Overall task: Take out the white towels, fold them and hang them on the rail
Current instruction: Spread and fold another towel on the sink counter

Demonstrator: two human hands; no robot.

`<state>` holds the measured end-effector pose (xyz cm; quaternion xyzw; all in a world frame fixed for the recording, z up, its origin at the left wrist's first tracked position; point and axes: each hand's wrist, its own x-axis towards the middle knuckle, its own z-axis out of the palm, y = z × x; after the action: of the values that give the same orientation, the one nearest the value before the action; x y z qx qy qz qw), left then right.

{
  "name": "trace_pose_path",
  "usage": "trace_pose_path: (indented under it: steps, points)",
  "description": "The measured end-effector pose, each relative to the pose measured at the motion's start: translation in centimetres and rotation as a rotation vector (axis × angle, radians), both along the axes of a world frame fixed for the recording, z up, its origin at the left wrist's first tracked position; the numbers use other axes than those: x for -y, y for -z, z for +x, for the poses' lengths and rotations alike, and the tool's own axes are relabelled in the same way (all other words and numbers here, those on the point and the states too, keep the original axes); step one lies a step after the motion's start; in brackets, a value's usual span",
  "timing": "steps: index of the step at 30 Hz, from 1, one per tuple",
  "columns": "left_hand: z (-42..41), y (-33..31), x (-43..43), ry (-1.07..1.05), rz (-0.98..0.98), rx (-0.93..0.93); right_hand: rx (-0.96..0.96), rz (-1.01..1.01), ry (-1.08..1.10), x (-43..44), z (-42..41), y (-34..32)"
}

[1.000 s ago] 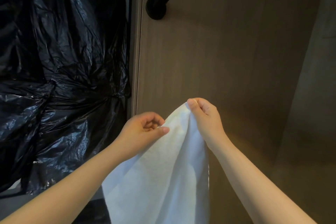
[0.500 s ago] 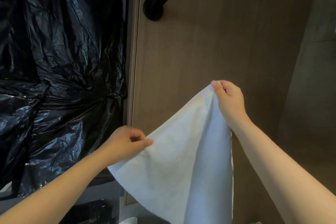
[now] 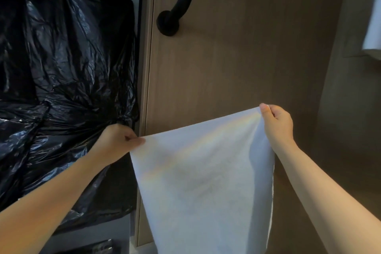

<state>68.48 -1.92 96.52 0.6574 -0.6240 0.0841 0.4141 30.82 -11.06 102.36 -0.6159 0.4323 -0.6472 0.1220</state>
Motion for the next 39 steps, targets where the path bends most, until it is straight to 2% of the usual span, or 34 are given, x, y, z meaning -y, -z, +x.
trace_pose_path:
  steps: [3, 6, 13, 16, 21, 24, 29, 39]
  points:
    - [-0.7, -1.4, 0.1, -0.065, -0.168, 0.000, 0.034, -0.004, 0.034, 0.0, -0.2, 0.1]
    - [-1.4, -2.3, 0.2, -0.070, -0.286, -0.082, 0.068, 0.014, 0.051, 0.1, -0.3, 0.3]
    - [-2.1, -2.5, 0.6, -0.081, -0.268, -0.051, 0.059, -0.025, 0.060, -0.1, -0.3, 1.2]
    - [-2.4, -2.3, 0.5, -0.046, -0.271, -0.165, 0.048, -0.075, 0.063, -0.9, -0.2, 1.1]
    - [-2.8, -2.7, 0.6, 0.013, -0.362, -0.401, 0.176, -0.194, 0.041, -1.6, -0.1, 0.8]
    - [-2.4, -2.2, 0.9, -0.023, -0.313, -0.363, 0.075, -0.162, 0.103, -1.1, -0.2, 1.7]
    - [-1.9, 1.6, 1.4, -0.119, -0.136, -0.229, -0.273, 0.135, 0.247, 0.8, -0.9, 6.5]
    - [-4.8, 4.8, 0.2, -0.020, -0.040, -0.361, -0.170, 0.153, 0.083, -0.4, -0.7, 10.8]
